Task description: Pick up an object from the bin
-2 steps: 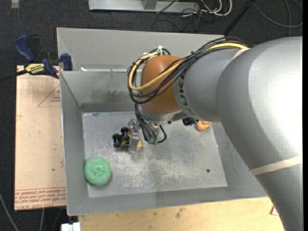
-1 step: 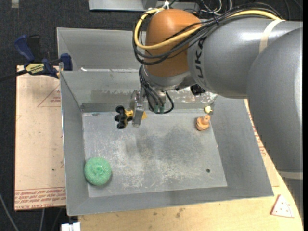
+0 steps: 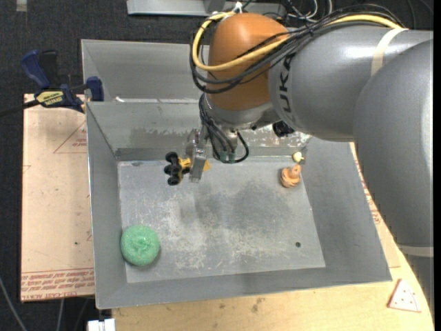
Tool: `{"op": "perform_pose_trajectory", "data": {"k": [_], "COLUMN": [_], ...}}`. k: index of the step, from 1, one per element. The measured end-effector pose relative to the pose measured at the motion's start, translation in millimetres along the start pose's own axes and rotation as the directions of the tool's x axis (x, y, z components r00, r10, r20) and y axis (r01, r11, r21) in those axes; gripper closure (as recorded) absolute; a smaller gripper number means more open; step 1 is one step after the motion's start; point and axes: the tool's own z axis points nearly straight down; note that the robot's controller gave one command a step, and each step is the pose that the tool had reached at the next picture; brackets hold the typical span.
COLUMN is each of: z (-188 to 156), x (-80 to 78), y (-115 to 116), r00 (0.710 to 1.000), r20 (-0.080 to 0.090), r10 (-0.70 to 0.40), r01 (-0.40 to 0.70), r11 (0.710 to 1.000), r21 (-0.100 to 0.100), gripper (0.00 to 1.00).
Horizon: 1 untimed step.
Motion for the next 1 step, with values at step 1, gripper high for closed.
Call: {"op": "perform_pose_trajectory", "data": {"k": [1], "z": [-55.1], "x": [0.4], "y": [-3.3], "r00": [1.000], "r20": [-0.004], "r10": [-0.010], "r01": [0.010], "r11": [1.000], "r21": [0.002], "gripper": [1.00]}}
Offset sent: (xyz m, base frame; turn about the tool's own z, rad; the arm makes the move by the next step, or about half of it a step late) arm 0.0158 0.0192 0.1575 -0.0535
